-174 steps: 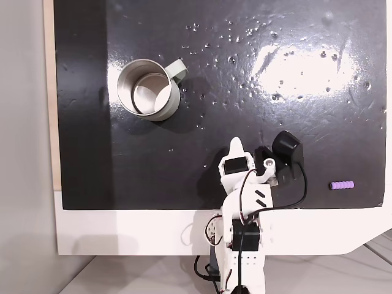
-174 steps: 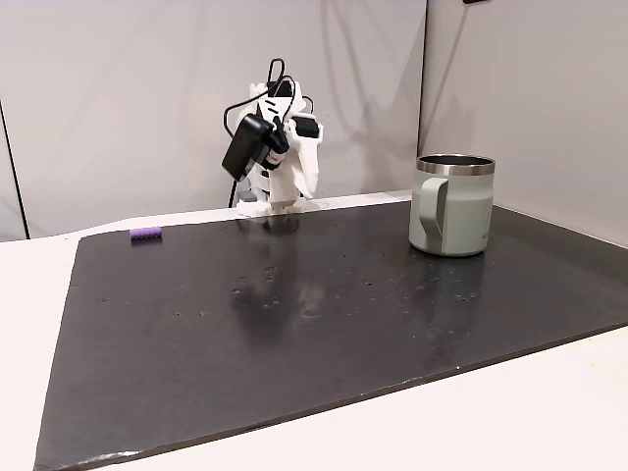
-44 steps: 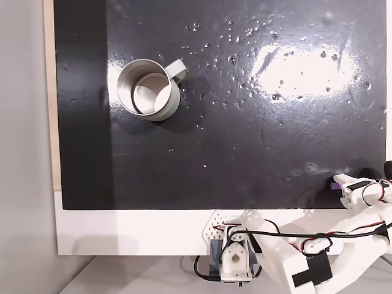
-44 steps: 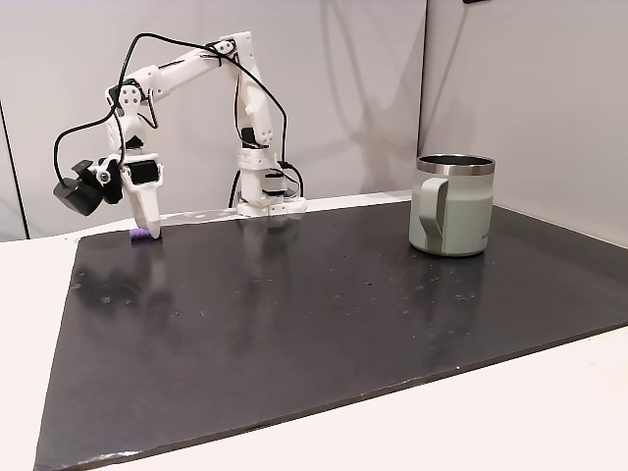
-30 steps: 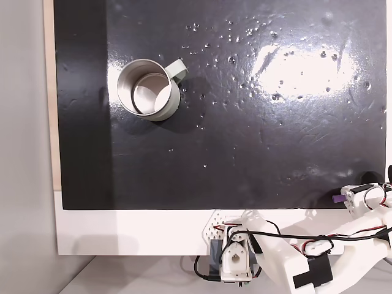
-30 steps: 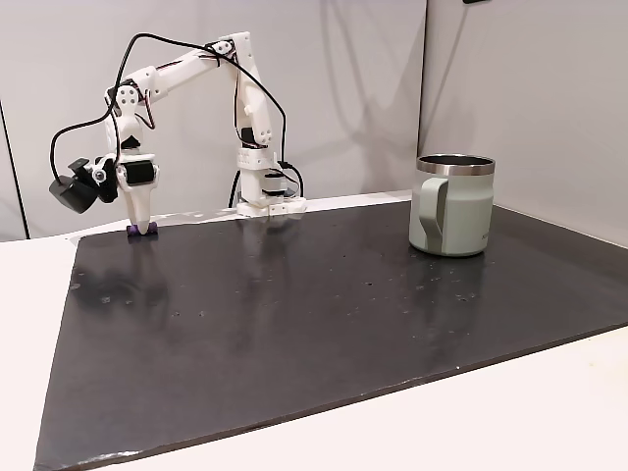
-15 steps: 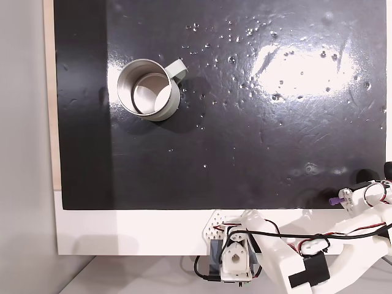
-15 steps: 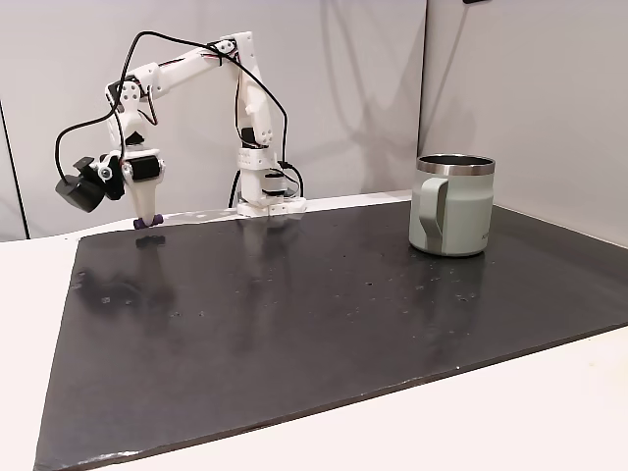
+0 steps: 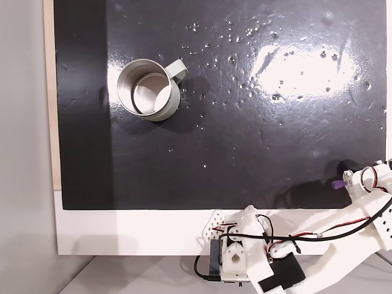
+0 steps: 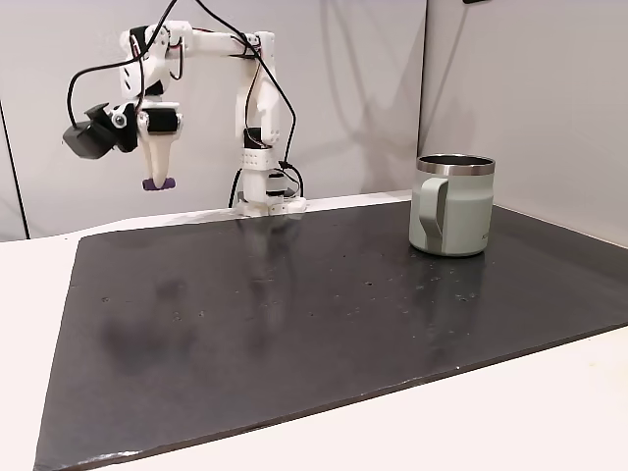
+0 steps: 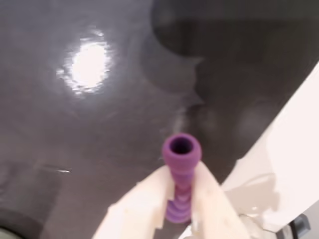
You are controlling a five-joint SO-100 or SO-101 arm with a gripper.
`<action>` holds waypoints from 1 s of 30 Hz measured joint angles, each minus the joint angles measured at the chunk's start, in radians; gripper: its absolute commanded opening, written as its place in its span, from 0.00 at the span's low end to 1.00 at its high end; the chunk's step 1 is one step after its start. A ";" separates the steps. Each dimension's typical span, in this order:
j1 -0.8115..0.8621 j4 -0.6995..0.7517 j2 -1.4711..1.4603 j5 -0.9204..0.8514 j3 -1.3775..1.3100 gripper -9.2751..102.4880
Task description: Grasp a pengrip and put it in the cup.
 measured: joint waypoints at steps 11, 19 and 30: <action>-0.407 0.130 0.120 0.364 -0.161 0.08; -0.746 0.161 0.137 0.690 -0.281 0.08; -1.138 0.213 -0.063 1.081 -0.509 0.08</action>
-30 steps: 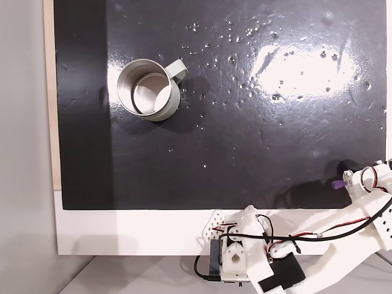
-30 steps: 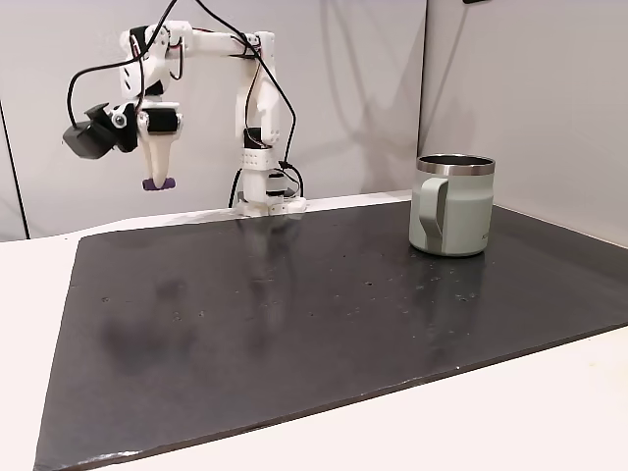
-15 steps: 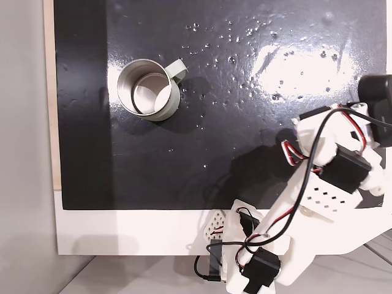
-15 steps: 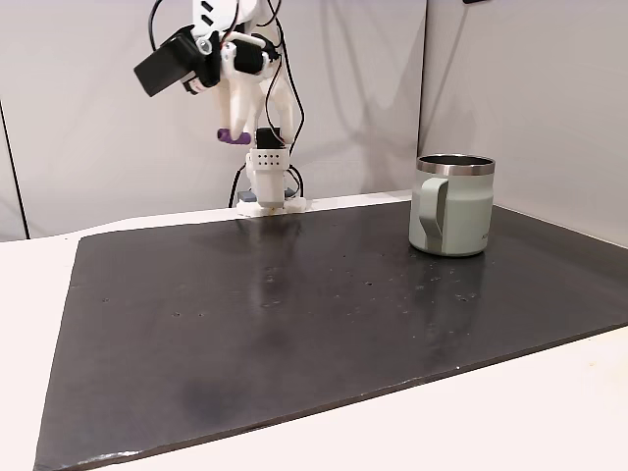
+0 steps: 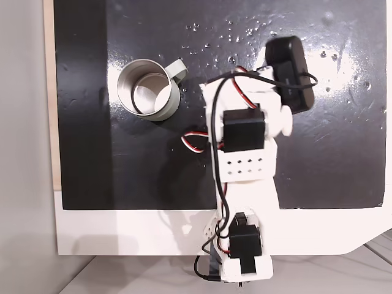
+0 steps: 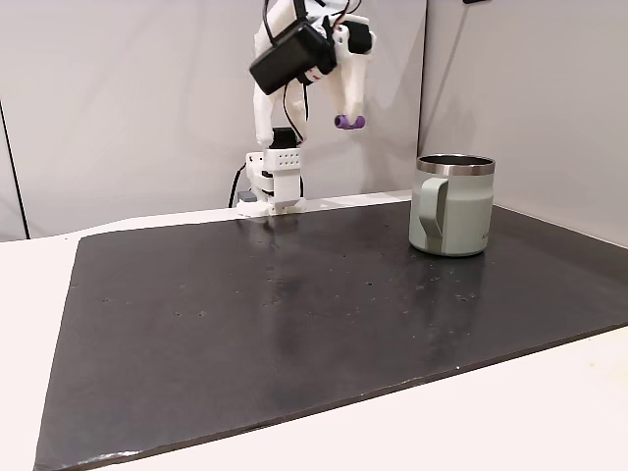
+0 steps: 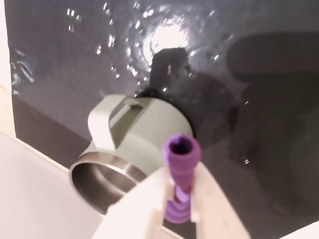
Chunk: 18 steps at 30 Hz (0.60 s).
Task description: Grasp a pengrip and put it in the cup.
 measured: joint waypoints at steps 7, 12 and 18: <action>-0.160 0.029 -0.199 0.163 -0.232 0.08; -0.209 0.067 -0.368 0.242 -0.471 0.08; -0.311 0.071 -0.454 0.281 -0.601 0.08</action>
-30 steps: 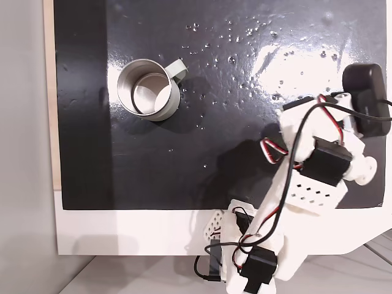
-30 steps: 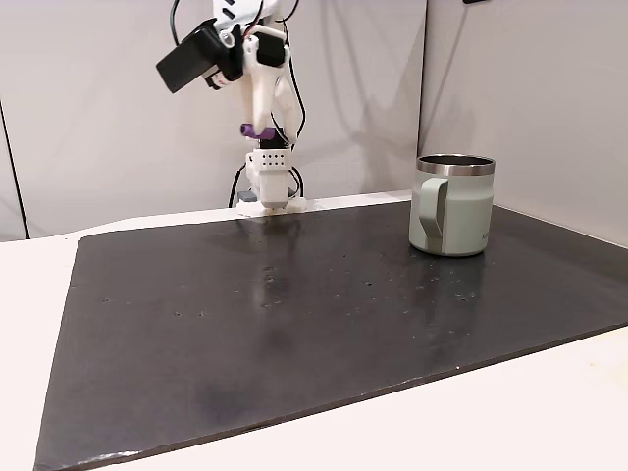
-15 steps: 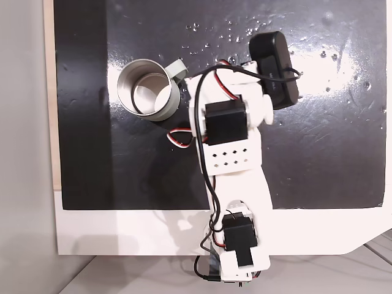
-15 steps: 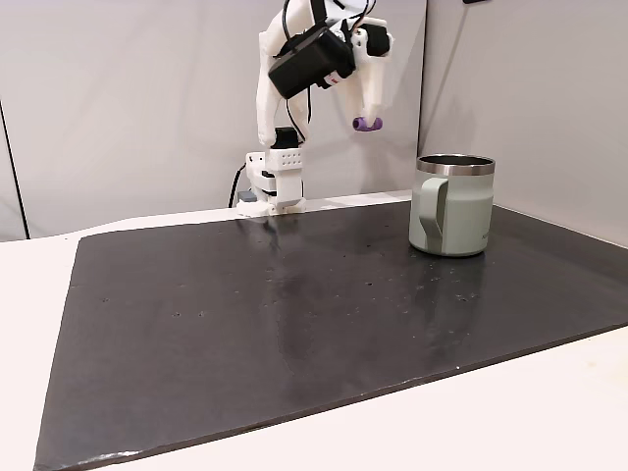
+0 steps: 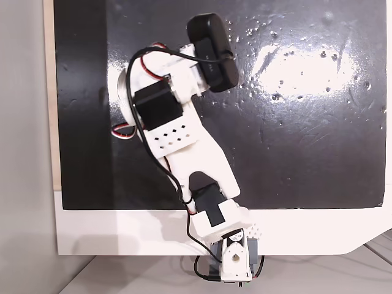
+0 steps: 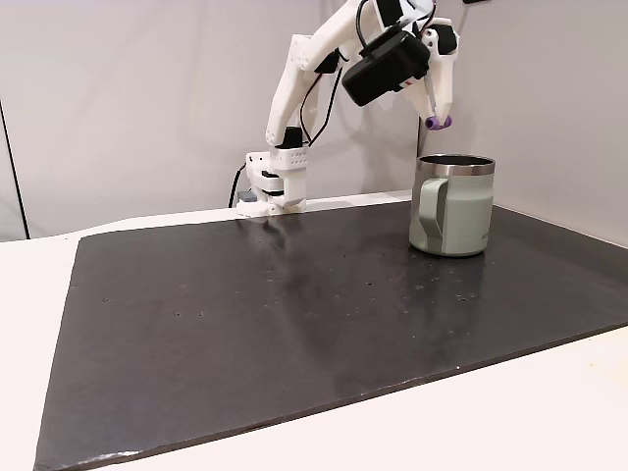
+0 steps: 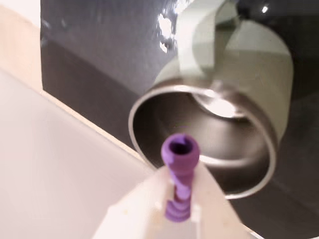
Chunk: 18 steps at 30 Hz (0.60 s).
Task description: Grasp a pengrip and put it in the cup.
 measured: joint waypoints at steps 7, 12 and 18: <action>-0.063 -0.005 -0.051 0.003 -0.041 0.08; -0.078 -0.005 -0.052 0.003 -0.041 0.17; -0.069 -0.005 -0.052 0.003 -0.041 0.29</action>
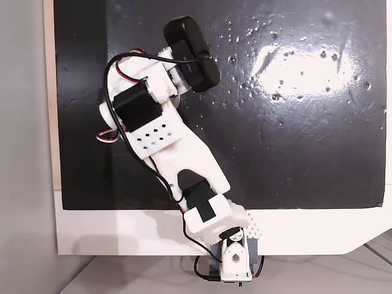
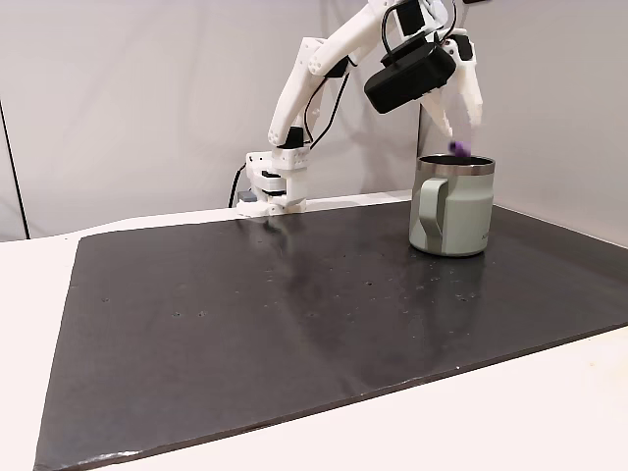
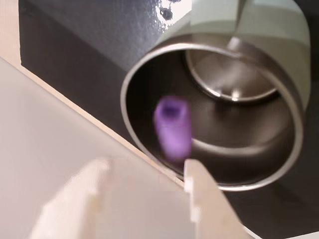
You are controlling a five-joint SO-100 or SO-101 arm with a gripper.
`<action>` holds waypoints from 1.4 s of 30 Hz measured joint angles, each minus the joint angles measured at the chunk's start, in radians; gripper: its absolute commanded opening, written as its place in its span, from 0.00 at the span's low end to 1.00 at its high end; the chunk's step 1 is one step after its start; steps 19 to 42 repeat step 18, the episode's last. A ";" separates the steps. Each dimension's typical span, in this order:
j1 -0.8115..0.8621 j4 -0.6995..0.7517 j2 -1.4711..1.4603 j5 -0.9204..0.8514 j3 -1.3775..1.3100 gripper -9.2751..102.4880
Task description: Grasp a pengrip and put it in the cup.
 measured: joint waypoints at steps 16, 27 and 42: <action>-0.009 0.000 0.000 0.000 0.000 0.29; -0.008 0.000 0.000 0.000 0.000 0.29; -0.008 0.000 0.000 0.000 0.000 0.29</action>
